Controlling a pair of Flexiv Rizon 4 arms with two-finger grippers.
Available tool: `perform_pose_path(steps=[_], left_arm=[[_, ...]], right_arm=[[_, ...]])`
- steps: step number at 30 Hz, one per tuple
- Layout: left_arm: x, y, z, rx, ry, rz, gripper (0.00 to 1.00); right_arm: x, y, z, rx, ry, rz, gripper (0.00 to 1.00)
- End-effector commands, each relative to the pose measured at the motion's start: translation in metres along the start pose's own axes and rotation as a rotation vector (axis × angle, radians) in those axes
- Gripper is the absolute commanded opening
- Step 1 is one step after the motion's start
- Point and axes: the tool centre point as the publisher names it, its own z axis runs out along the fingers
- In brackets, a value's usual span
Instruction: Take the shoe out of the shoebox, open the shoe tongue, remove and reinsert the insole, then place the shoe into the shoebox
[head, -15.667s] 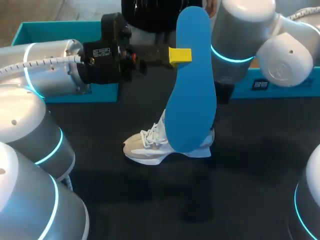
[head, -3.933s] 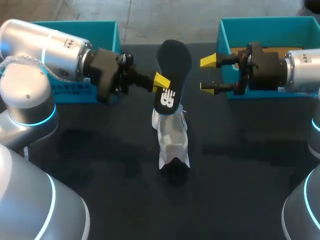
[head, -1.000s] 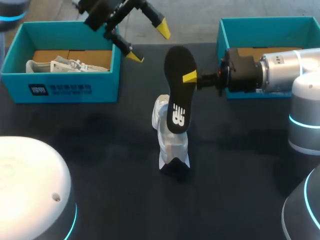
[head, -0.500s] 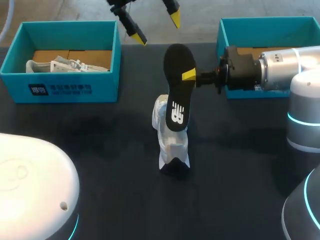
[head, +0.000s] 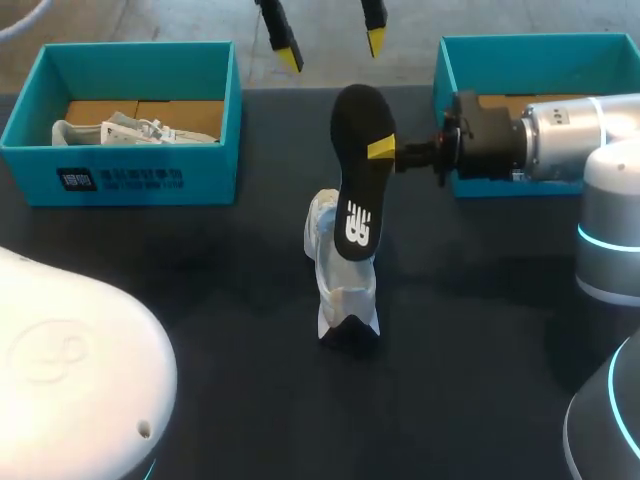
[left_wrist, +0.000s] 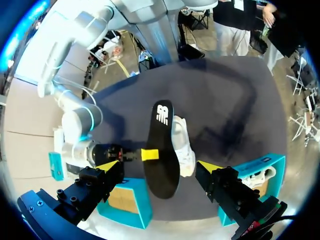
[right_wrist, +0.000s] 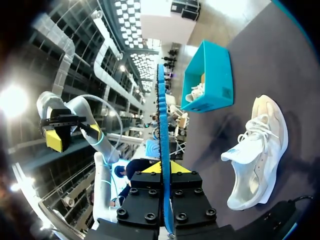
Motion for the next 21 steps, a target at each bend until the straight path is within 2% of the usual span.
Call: perform_pose_path(steps=[1,13,21], left_arm=[[-0.006,0.006,-0.006,-0.005,0.181,-0.009,1.00],[-0.014,0.024,-0.002,-0.015,0.148,0.015,1.00],[-0.018,0.025,0.000,-0.025,0.139,0.028,1.00]], right_arm=[[-0.002,0.000,0.002,-0.003,0.010,-0.002,0.00],[-0.001,0.001,0.001,0.003,0.017,-0.007,0.00],[0.001,0.002,-0.002,0.003,0.015,-0.013,0.00]])
